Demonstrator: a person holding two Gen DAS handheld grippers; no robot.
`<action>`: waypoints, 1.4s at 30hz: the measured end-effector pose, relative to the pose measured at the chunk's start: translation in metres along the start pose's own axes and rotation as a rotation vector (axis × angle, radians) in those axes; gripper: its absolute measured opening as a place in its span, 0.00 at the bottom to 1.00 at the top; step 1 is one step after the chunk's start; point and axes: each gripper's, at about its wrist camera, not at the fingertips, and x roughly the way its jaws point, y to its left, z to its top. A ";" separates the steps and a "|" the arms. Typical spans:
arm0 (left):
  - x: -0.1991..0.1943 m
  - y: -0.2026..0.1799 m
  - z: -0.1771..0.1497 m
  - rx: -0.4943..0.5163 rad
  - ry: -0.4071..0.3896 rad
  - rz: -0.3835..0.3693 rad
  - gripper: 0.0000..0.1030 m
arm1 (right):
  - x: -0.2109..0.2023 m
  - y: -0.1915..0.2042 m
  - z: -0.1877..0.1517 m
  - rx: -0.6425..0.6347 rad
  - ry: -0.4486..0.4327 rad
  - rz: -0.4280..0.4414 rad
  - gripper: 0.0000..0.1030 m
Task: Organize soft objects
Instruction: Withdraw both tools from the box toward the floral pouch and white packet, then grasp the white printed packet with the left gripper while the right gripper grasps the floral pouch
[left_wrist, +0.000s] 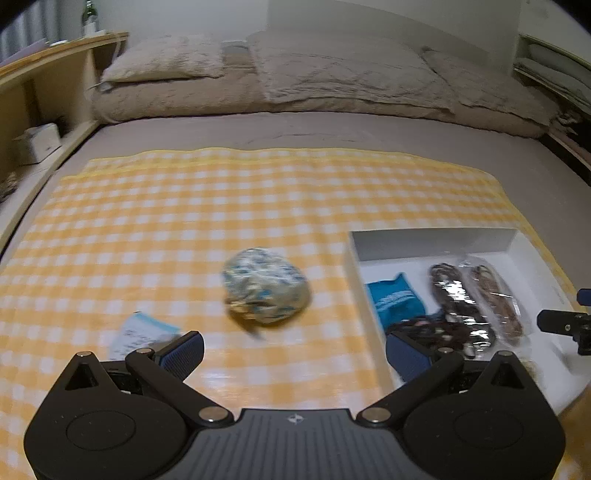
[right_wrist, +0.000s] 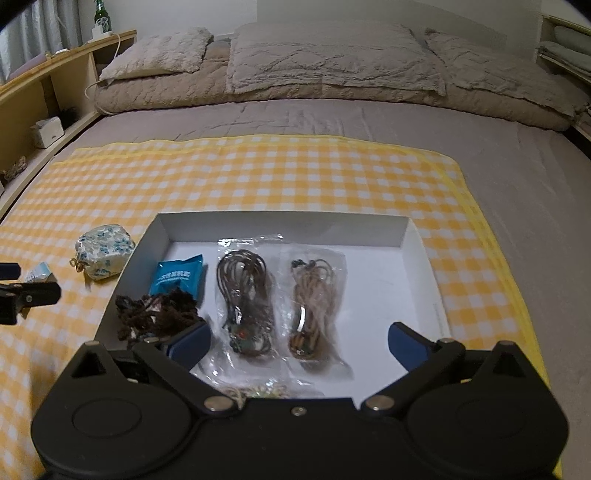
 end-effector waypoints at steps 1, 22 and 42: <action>-0.001 0.006 -0.001 -0.005 -0.001 0.009 1.00 | 0.001 0.003 0.001 -0.004 0.001 0.000 1.00; -0.004 0.128 -0.015 -0.100 0.013 0.154 1.00 | 0.025 0.091 0.045 -0.084 -0.065 0.101 1.00; 0.034 0.139 -0.009 0.019 0.080 0.094 0.91 | 0.085 0.202 0.079 -0.145 -0.065 0.258 1.00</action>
